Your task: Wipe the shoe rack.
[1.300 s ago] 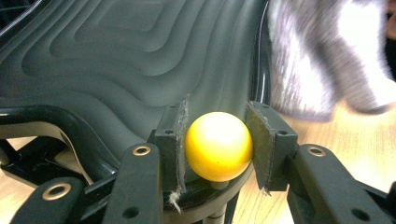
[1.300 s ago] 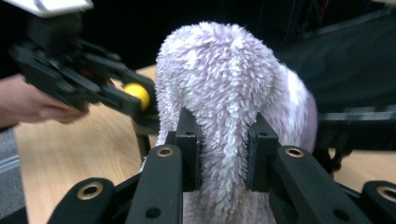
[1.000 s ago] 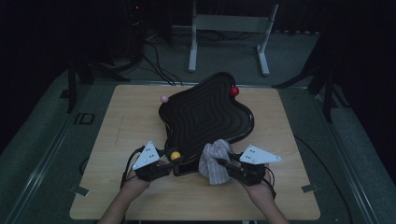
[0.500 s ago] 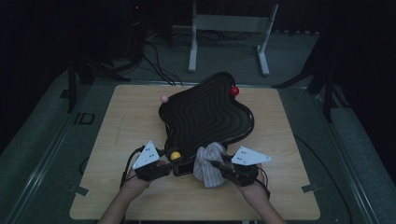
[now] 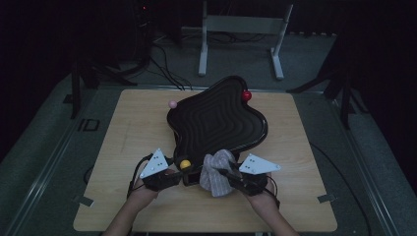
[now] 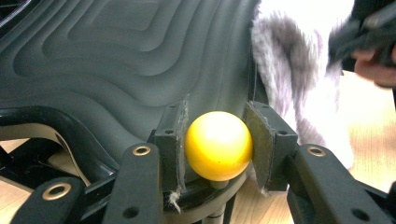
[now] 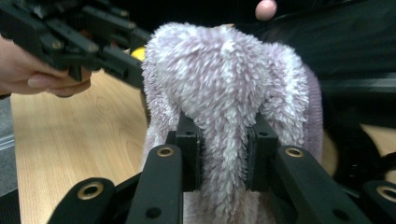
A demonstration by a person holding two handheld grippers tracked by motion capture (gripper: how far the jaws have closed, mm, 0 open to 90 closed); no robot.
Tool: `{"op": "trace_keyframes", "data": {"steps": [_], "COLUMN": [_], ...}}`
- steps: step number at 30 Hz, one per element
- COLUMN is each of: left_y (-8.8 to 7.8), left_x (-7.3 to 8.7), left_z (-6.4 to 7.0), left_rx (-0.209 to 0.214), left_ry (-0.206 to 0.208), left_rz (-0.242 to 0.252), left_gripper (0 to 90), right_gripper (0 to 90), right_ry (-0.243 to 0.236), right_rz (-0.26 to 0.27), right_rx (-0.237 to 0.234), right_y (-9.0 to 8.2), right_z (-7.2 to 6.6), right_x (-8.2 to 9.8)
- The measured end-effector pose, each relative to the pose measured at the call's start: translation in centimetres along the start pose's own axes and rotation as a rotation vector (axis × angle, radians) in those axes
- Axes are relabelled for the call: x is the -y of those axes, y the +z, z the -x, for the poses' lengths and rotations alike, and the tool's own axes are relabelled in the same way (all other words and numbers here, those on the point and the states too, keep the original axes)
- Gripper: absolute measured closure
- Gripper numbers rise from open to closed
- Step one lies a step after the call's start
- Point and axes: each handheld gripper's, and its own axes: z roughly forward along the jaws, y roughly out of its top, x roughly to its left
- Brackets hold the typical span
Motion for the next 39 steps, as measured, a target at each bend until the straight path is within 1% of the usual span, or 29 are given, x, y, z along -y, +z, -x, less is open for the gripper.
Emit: {"op": "trace_keyframes", "data": {"steps": [1,2,4,5,6,8,9,10,12,13,14,15,17,21,24,26,28,30,31,32,33,35,37,38,39], "left_y": [0.0,0.0,0.0,0.0,0.0,0.0,0.0,0.0,0.0,0.0,0.0,0.0,0.0,0.0,0.0,0.0,0.0,0.0,0.0,0.0,0.0,0.0,0.0,0.0,0.0], "left_x": [0.0,0.0,0.0,0.0,0.0,0.0,0.0,0.0,0.0,0.0,0.0,0.0,0.0,0.0,0.0,0.0,0.0,0.0,0.0,0.0,0.0,0.0,0.0,0.0,0.0], "left_z": [0.0,0.0,0.0,0.0,0.0,0.0,0.0,0.0,0.0,0.0,0.0,0.0,0.0,0.0,0.0,0.0,-0.1,0.0,0.0,0.0,0.0,0.0,-0.1,-0.1,0.0], "left_rx": [0.0,0.001,0.0,0.0,-0.001,0.002,0.002,0.001,0.001,0.002,0.002,0.002,0.001,0.0,0.003,0.005,0.005,0.005,0.005,0.004,0.004,0.006,0.007,0.008,0.008], "left_ry": [-0.001,-0.002,-0.001,-0.001,-0.001,-0.001,-0.001,0.0,-0.001,-0.003,-0.005,-0.006,-0.005,-0.003,-0.004,-0.005,-0.004,-0.001,0.0,0.0,0.0,-0.001,-0.002,-0.002,-0.001], "left_rz": [0.0,0.002,0.001,0.001,0.0,0.001,0.0,0.0,-0.001,0.001,0.002,0.002,-0.001,0.001,0.001,0.002,0.001,0.0,0.0,-0.001,-0.002,0.0,0.001,0.0,-0.001], "left_gripper": [60.2,60.2,60.2,60.2,60.2,60.3,60.2,60.2,60.3,60.3,60.2,60.2,60.2,60.2,60.2,60.2,60.2,60.2,60.2,60.2,60.2,60.3,60.2,60.2,60.2], "right_gripper": [72.1,72.1,72.1,72.1,72.1,72.0,72.1,72.3,72.3,72.3,72.2,72.2,72.2,72.2,72.2,72.2,72.2,72.2,72.2,72.2,72.2,72.1,72.1,72.1,72.1], "right_ry": [0.005,0.005,-0.009,-0.013,-0.015,-0.01,-0.007,-0.007,-0.011,-0.011,-0.012,-0.012,-0.028,-0.033,-0.028,-0.019,-0.03,-0.043,-0.008,-0.008,0.009,0.021,0.022,0.016,0.015], "right_rz": [-0.016,-0.016,-0.04,-0.039,-0.03,0.007,0.018,0.019,0.007,0.007,-0.008,-0.008,-0.035,-0.045,-0.045,-0.026,0.0,0.012,0.003,0.003,-0.004,-0.025,-0.027,-0.018,0.001], "right_rx": [-0.014,-0.014,-0.027,-0.027,-0.028,-0.014,-0.01,-0.012,-0.03,-0.03,-0.038,-0.038,-0.044,-0.049,-0.041,-0.028,-0.001,0.031,0.02,0.02,0.012,0.016,0.023,0.028,0.033], "right_y": [0.4,0.4,0.7,0.7,0.5,0.1,0.1,0.6,1.2,1.2,1.4,1.4,1.6,1.7,1.2,0.5,-0.4,-0.8,-0.6,-0.6,-0.4,-0.3,-0.7,-1.1,-1.6], "right_z": [-0.3,-0.3,-0.7,-1.0,-1.1,-1.0,-1.0,-1.0,-1.1,-1.1,-1.3,-1.3,-1.7,-1.7,-1.5,-1.3,-1.1,-0.6,0.2,0.2,0.5,0.7,0.7,0.7,0.7], "right_x": [0.4,0.4,0.4,0.2,-0.2,-0.9,-1.0,-0.6,0.1,0.1,0.5,0.5,0.5,0.7,0.5,0.1,-0.5,-0.7,0.0,0.0,0.5,1.1,1.0,0.6,0.2]}}
